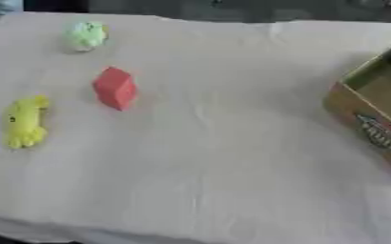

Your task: Pick up the objects with one hand, pass them to the other hand, and then place them into the box on the other side of the table.

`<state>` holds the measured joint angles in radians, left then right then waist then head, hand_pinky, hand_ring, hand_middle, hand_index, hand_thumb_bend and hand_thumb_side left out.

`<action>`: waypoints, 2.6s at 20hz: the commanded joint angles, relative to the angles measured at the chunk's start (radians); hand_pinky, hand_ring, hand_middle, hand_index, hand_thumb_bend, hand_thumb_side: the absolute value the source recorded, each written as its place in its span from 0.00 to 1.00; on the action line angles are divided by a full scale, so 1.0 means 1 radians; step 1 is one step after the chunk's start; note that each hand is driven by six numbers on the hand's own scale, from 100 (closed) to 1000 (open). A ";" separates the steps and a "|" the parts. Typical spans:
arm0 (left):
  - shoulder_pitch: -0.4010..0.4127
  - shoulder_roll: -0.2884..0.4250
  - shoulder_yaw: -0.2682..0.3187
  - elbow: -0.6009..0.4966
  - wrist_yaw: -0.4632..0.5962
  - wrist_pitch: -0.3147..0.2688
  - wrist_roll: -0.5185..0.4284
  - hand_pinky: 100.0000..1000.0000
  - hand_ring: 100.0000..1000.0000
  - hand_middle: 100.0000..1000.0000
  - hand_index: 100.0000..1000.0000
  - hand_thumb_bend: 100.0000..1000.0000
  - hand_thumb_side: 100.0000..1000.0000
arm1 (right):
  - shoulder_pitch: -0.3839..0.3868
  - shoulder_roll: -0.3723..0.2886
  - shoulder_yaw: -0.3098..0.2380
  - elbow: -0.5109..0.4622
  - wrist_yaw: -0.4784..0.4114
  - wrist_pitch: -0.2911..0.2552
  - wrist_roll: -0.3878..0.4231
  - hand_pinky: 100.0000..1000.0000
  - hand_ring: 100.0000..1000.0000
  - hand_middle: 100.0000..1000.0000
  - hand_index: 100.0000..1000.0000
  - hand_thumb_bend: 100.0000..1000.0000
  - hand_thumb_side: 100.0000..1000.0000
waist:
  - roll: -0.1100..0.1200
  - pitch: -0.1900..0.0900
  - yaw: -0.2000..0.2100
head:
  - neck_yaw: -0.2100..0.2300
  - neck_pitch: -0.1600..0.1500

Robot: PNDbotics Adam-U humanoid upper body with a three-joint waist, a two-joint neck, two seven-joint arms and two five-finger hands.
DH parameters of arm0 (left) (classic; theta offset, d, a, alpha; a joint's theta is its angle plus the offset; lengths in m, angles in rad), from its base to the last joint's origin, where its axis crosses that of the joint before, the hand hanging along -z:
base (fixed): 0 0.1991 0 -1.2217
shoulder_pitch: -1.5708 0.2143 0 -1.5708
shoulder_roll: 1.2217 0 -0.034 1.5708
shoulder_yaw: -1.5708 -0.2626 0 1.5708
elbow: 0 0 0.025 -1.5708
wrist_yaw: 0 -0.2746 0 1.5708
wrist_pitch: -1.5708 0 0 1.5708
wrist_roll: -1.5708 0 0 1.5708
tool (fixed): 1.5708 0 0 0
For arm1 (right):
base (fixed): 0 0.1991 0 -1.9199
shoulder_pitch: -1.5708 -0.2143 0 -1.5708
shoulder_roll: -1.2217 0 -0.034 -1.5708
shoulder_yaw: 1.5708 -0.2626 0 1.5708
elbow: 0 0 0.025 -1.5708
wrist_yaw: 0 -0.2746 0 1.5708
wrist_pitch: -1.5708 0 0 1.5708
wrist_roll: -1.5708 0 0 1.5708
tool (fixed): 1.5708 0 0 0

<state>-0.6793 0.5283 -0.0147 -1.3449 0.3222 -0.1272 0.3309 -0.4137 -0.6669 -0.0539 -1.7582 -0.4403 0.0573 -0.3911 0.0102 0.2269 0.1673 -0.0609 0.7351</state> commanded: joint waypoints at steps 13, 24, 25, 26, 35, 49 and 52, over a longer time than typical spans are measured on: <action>-0.002 0.041 0.013 -0.020 -0.008 0.015 0.011 0.63 0.77 0.82 0.90 0.49 0.66 | -0.004 -0.015 -0.005 -0.022 0.009 0.007 0.000 0.99 0.74 0.75 0.88 0.20 0.64 | -0.005 -0.023 0.003 | -0.043 0.021; -0.003 0.050 0.010 -0.026 -0.016 0.023 0.004 0.64 0.77 0.82 0.89 0.48 0.66 | 0.001 -0.014 0.001 -0.026 0.015 0.013 0.008 0.99 0.74 0.75 0.88 0.20 0.64 | -0.002 -0.023 0.005 | -0.039 0.014; -0.003 0.054 0.008 -0.027 -0.022 0.026 0.003 0.64 0.77 0.82 0.89 0.48 0.65 | 0.001 -0.015 0.002 -0.026 0.016 0.014 0.009 0.99 0.73 0.75 0.88 0.20 0.64 | -0.002 -0.023 0.004 | -0.039 0.013; -0.003 0.061 0.007 -0.029 -0.038 0.034 0.000 0.64 0.77 0.82 0.89 0.47 0.64 | 0.001 -0.015 0.002 -0.027 0.017 0.014 0.010 0.99 0.73 0.75 0.88 0.20 0.64 | -0.002 -0.023 0.004 | -0.038 0.013; -0.033 0.224 -0.029 -0.114 -0.599 0.323 -0.372 0.71 0.79 0.82 0.90 0.58 0.54 | 0.012 -0.020 0.009 -0.030 0.035 0.023 0.018 0.99 0.73 0.75 0.88 0.20 0.64 | 0.004 -0.024 0.004 | -0.044 0.020; 0.025 0.464 -0.169 -0.072 -0.781 0.314 -0.770 0.72 0.76 0.76 0.88 0.69 0.61 | 0.016 -0.023 0.025 -0.031 0.054 0.034 0.035 0.99 0.73 0.75 0.88 0.20 0.64 | 0.017 -0.027 0.005 | -0.044 0.021; 0.019 0.441 -0.205 -0.029 -0.879 0.318 -0.806 0.72 0.75 0.74 0.87 0.73 0.60 | 0.013 -0.021 0.028 -0.035 0.054 0.035 0.040 0.99 0.73 0.75 0.88 0.20 0.64 | 0.014 -0.027 0.000 | -0.041 0.024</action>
<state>-0.6461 0.9466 -0.2166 -1.3836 -0.5209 0.1895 -0.4588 -0.3872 -0.6641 -0.0225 -1.7651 -0.3922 0.0928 -0.3547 0.0227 0.2213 0.1672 -0.1060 0.7540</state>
